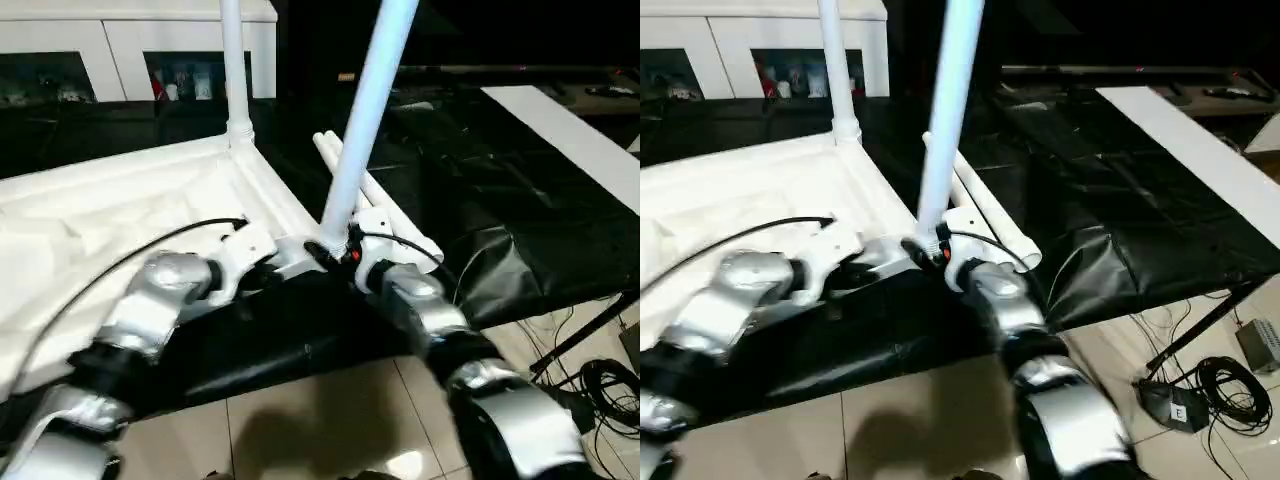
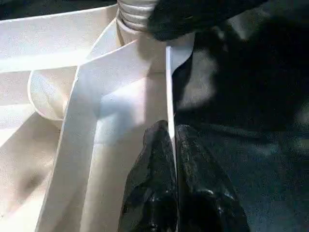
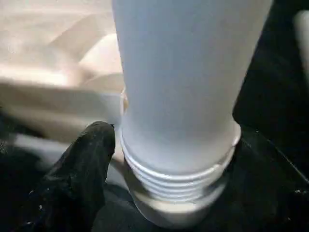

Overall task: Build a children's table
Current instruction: Rotate leg to tighten

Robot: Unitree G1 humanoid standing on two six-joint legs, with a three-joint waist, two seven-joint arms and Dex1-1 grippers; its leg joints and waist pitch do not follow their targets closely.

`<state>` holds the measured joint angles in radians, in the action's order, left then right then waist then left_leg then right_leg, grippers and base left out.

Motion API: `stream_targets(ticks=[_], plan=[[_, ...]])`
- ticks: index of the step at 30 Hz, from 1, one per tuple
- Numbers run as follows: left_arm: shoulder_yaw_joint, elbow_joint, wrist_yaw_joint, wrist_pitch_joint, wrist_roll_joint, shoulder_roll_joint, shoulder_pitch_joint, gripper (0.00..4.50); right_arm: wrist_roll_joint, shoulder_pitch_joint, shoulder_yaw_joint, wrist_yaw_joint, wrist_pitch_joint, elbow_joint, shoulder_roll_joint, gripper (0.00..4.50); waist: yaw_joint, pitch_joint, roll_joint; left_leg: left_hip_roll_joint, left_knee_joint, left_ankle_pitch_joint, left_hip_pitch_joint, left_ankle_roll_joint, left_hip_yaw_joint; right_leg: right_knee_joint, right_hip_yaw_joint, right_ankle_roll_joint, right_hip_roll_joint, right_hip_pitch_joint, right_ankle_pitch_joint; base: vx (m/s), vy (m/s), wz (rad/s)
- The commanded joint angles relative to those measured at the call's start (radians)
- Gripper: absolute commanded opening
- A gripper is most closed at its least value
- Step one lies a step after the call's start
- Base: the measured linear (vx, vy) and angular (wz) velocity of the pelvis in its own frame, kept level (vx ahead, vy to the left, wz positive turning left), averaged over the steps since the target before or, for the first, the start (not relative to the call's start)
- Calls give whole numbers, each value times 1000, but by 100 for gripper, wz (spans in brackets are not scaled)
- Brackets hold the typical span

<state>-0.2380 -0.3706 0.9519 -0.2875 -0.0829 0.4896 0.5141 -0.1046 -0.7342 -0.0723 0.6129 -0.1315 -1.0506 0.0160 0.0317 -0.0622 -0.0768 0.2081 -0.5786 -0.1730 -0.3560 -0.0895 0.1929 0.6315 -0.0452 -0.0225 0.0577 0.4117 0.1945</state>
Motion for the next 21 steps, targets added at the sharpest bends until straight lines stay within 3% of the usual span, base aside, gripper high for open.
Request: stream_targets(ticks=[1, 5, 7, 10, 17, 21], plan=[[-38, -7, 88, 53, 11, 26, -30, 0, 18, 34, -50, 174, 21, 93, 49, 365, 6, 64, 6, 24, 57, -183, 1, 52, -9, -80, 49, -176, 71, -46, 207, 0, 0, 0], [-57, 6, 180, 92, 33, 66, -40, 0, 14, 71, -76, 301, 7, 153, 108, 365, 7, 72, 7, 26, 52, -103, -1, 86, -7, -58, 47, -229, 67, -53, 32, 0, 0, 0], [-66, 9, 213, 125, 38, 82, -42, 0, 13, 72, -77, 330, 1, 159, 121, 365, 7, 73, 7, 25, 50, -102, 1, 95, -5, -56, 48, -253, 68, -53, 1, 0, 0, 0], [-67, 22, 265, 146, 61, 95, -48, 0, 19, 70, -83, 359, -16, 161, 140, 365, 9, 70, 8, 27, 50, -114, 2, 92, -4, -58, 48, -262, 69, -50, 13, 0, 0, 0], [-67, 35, 312, 158, 84, 102, -46, 0, 27, 52, -100, 396, -25, 167, 140, 365, 14, 62, 9, 31, 56, -200, 9, 41, -5, -72, 50, -228, 72, -43, 162, 0, 0, 0], [-66, 29, 317, 167, 83, 105, -48, 0, 44, 40, -111, 416, -35, 143, 139, 340, 16, 65, 7, 30, 55, -180, 5, 37, -7, -68, 50, -223, 72, -47, 142, 0, 0, 0]])
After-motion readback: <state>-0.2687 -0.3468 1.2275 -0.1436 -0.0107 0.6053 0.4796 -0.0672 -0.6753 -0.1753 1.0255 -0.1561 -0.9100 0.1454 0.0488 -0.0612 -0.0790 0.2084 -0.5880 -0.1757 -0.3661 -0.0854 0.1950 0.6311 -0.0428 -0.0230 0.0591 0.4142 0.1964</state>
